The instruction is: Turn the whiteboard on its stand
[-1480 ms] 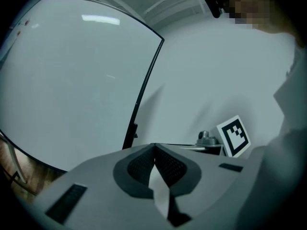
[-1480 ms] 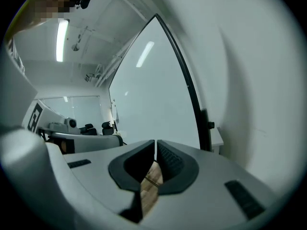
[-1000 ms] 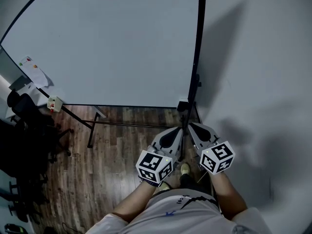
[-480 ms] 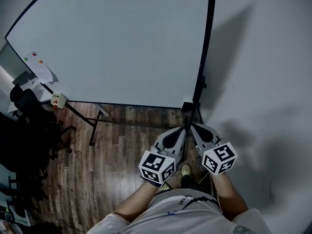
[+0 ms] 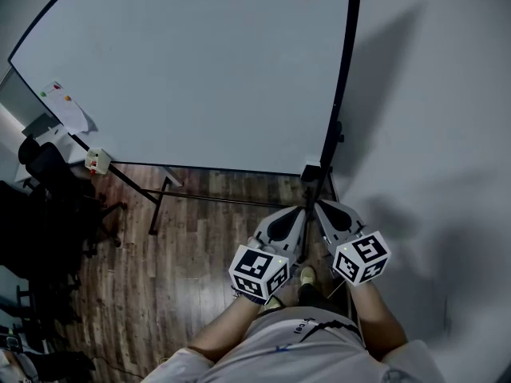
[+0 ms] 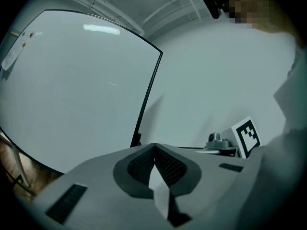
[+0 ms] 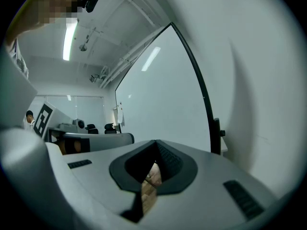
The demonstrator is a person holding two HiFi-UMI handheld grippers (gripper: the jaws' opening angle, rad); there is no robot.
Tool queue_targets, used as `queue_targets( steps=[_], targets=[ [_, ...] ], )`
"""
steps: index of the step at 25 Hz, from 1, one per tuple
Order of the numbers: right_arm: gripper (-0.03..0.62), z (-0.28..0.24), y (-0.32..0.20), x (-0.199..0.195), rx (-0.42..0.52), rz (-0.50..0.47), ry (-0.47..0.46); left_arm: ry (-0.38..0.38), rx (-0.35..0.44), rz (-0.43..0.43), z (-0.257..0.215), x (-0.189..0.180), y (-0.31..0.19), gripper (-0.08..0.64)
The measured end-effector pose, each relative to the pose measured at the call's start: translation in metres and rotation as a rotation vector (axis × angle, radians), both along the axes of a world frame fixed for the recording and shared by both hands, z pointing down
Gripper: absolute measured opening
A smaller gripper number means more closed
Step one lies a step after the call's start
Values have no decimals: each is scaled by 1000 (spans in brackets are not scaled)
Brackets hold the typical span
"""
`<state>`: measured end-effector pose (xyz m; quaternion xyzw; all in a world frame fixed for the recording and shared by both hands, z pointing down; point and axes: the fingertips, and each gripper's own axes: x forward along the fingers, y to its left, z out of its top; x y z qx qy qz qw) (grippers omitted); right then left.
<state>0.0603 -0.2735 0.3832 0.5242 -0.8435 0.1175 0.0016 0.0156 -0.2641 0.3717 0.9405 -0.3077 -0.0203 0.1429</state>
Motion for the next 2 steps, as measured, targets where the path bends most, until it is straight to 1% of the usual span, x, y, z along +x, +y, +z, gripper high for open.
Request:
queue_targets(
  steps=[2],
  targets=[
    [14,1,-2,0,1,1,1,1,1,-2,1,0,-2,0]
  ],
)
